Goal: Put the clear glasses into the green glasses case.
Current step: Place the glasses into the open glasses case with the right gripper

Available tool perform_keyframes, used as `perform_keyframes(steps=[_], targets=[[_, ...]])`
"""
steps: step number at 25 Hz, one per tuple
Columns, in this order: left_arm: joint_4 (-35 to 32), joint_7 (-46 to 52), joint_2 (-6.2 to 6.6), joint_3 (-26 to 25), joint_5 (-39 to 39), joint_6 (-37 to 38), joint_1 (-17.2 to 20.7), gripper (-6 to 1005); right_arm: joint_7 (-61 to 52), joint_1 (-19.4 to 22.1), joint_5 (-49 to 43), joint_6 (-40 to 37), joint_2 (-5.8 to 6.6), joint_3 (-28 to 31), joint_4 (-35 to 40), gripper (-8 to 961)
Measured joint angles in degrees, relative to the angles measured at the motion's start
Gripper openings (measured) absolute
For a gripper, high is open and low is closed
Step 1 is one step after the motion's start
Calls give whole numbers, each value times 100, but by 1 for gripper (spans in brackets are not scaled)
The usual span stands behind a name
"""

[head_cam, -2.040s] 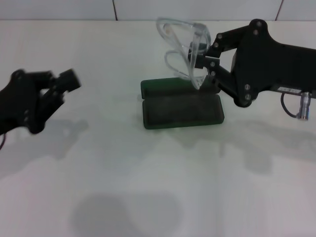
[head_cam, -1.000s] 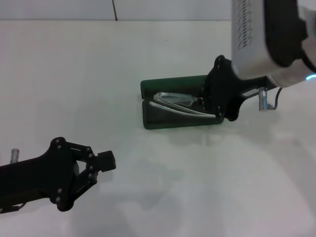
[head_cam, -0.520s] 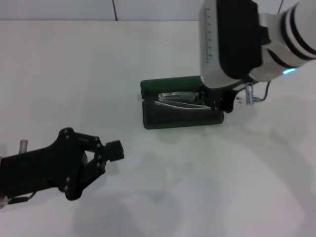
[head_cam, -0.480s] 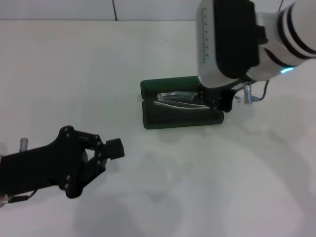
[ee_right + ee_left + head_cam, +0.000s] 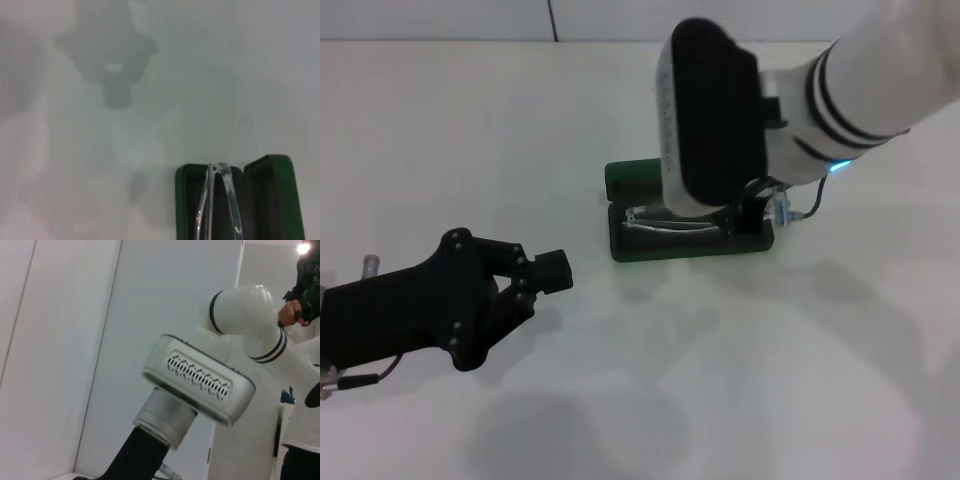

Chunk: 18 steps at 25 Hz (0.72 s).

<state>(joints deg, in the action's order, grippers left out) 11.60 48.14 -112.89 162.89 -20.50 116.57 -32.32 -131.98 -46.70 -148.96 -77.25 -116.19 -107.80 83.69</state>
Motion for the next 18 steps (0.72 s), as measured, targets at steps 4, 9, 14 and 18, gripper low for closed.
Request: perform_keyframes(steps=[4,9,14,18], targets=[[0,1,10,2,0,2,-9,45,-384,-82,-156,247,0,-278,-165,87],[0,4,42,4,0,10,-2,45,-753,-64,-404,646,0,-601,-300,88],[0,36,58,-1,1,14,4,45,-853,-33,-448,800,-1,-646,-329,88],[0,61,63,3,2,14,-9,45,-910,-34,-578,820,0,-659,-370,88]])
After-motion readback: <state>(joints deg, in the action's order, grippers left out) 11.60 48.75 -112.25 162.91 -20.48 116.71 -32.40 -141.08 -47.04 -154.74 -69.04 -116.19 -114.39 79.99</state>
